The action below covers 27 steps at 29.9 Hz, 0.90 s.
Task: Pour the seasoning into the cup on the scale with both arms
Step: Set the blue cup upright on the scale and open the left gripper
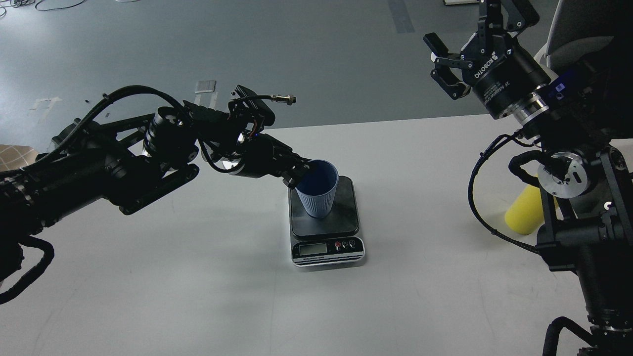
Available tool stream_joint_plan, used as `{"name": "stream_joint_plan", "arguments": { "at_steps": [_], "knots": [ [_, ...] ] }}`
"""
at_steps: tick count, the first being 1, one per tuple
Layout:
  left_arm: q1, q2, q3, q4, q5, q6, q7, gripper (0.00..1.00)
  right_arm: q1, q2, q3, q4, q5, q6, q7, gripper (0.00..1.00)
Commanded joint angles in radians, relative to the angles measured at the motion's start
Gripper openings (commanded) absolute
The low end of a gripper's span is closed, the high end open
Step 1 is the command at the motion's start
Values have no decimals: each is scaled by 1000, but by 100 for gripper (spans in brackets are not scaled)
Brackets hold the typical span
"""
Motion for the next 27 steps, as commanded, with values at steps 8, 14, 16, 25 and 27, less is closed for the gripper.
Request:
{"name": "stream_joint_plan", "arguments": {
  "at_steps": [8, 14, 16, 25, 27],
  "knots": [
    [-2, -2, -14, 1, -14, 5, 0, 52, 0, 0, 0, -2, 0, 0, 0, 99],
    [-13, -1, -16, 19, -78, 4, 0, 90, 1, -1, 0, -2, 0, 2, 0, 99],
    [-11, -1, -11, 20, -80, 4, 0, 90, 1, -1, 0, -2, 0, 2, 0, 99],
    [-16, 24, -60, 26, -165, 9, 0, 98, 1, -3, 0, 0, 0, 2, 0, 99],
    [-16, 47, -117, 33, -250, 9, 0, 98, 1, -5, 0, 0, 0, 2, 2, 99]
  ]
}}
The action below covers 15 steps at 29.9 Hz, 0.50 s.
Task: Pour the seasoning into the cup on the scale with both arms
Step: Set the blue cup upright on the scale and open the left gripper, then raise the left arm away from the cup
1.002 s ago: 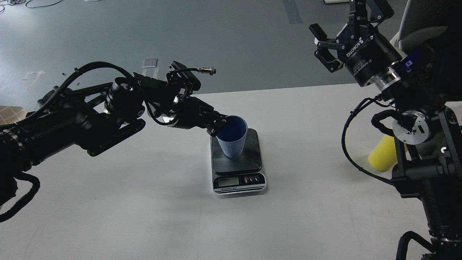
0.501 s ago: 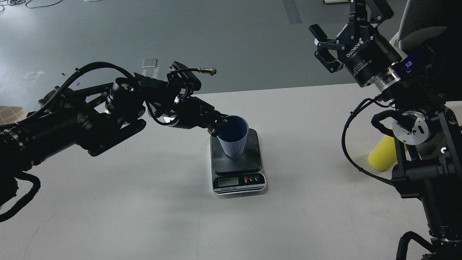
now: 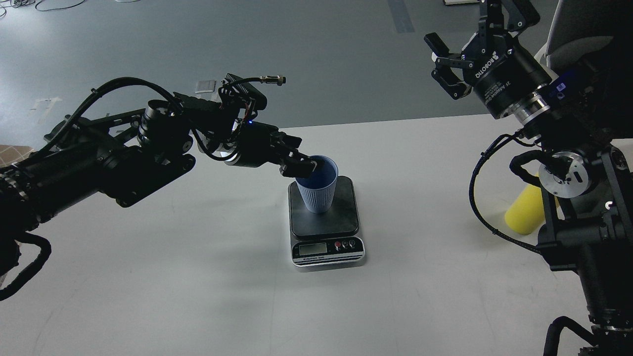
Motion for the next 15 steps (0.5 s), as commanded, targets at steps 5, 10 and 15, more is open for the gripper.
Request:
{"name": "stream_joint_plan", "arguments": {
  "at_steps": [5, 10, 15],
  "knots": [
    [4, 80, -242, 109, -385, 2, 0, 98, -3, 1, 6, 2, 0, 0, 22, 99],
    [35, 106, -343, 218, -811, -5, 0, 98, -18, -2, 14, 2, 2, 0, 23, 99],
    [91, 111, -357, 216, -1204, 22, 0, 98, -32, 1, 11, 4, 6, 14, 23, 99]
  ]
}}
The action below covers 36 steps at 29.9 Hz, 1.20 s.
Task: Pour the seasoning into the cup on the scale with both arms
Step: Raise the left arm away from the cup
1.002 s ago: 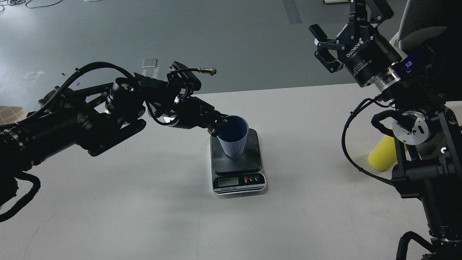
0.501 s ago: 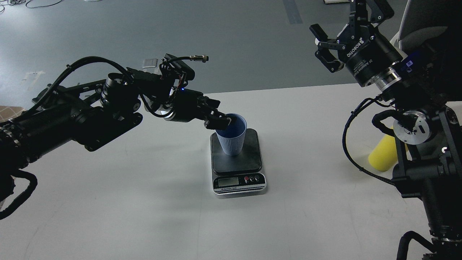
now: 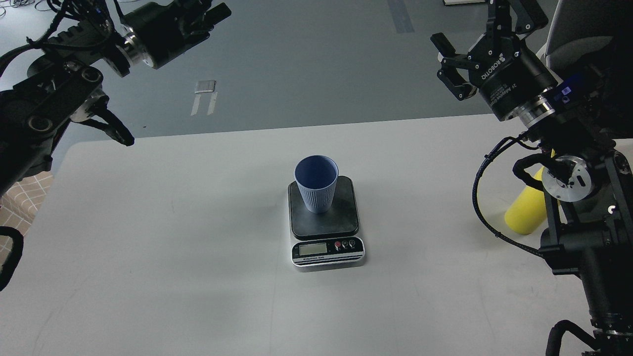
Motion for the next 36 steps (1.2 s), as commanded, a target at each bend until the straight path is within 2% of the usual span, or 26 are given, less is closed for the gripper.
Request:
{"name": "stream_joint_plan", "arguments": {
  "at_steps": [1, 2, 4, 10, 11, 13, 15, 19, 21, 25, 30, 36],
  "knots": [
    [45, -4, -2, -2, -243, 16, 0, 98, -13, 3, -2, 1, 3, 26, 0, 99],
    [45, -4, -2, -2, -243, 16, 0, 98, -13, 3, -2, 1, 3, 26, 0, 99],
    [51, -14, -6, 6, -289, -2, 0, 98, -13, -3, 4, 9, 1, 102, 3, 99],
    [48, -82, -65, 7, -292, -59, 0, 98, -13, -3, 36, 17, 10, 127, 22, 99],
    [49, -91, -104, -8, -295, -94, 0, 98, -14, -3, 53, 26, 15, 127, 37, 99],
    [54, -100, -166, -28, -306, -109, 0, 98, -20, 1, 70, 37, 36, 127, 52, 99],
    [106, -122, -249, -42, -324, -109, 0, 98, -46, 9, 93, 73, 139, 127, 61, 99],
    [155, -116, -273, -53, -323, -109, 0, 98, -97, 15, 122, 153, 332, 127, 60, 99],
    [161, -97, -281, -45, -326, -109, 0, 98, -163, 15, 145, 202, 453, 127, 51, 99],
    [166, -62, -290, -44, -326, -109, 0, 98, -247, 15, 182, 254, 489, 120, 51, 99],
    [210, -47, -289, -53, -324, -109, 0, 98, -401, 15, 210, 256, 542, 120, 51, 99],
    [247, -42, -275, -59, -313, -109, 0, 98, -583, 15, 182, 244, 800, 127, 46, 99]
  ]
}}
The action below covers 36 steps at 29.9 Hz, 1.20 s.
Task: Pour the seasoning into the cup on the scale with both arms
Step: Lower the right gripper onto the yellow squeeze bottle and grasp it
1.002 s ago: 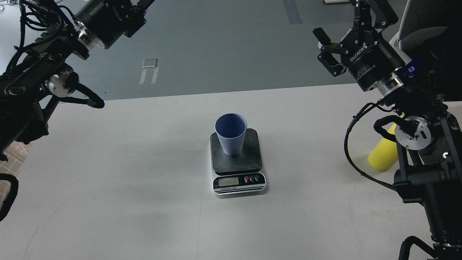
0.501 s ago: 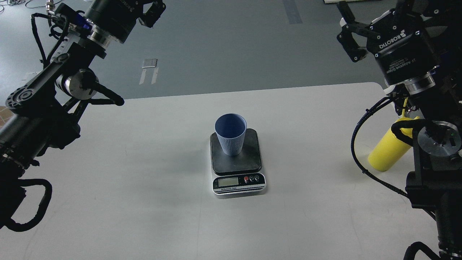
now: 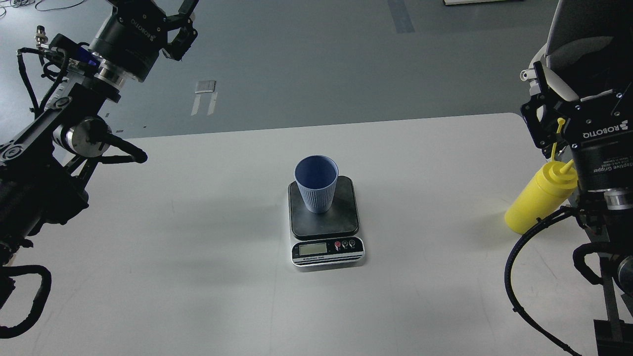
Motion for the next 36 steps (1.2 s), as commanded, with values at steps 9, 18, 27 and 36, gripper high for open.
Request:
{"name": "stream_joint_plan", "arguments": {
  "at_steps": [9, 18, 27, 36],
  "knots": [
    [31, -13, 7, -15, 46, 0, 0, 98, -209, 0, -65, -10, 190, 2, -21, 99],
    [63, 5, 7, -38, 81, 0, 0, 98, -278, 0, -63, -119, 295, 2, -10, 99],
    [92, 7, 7, -44, 98, 0, 0, 98, -278, 0, -76, -258, 297, 2, -4, 99],
    [97, 24, 5, -75, 102, 0, 0, 98, -268, 0, -94, -363, 295, 2, 6, 99]
  ]
}}
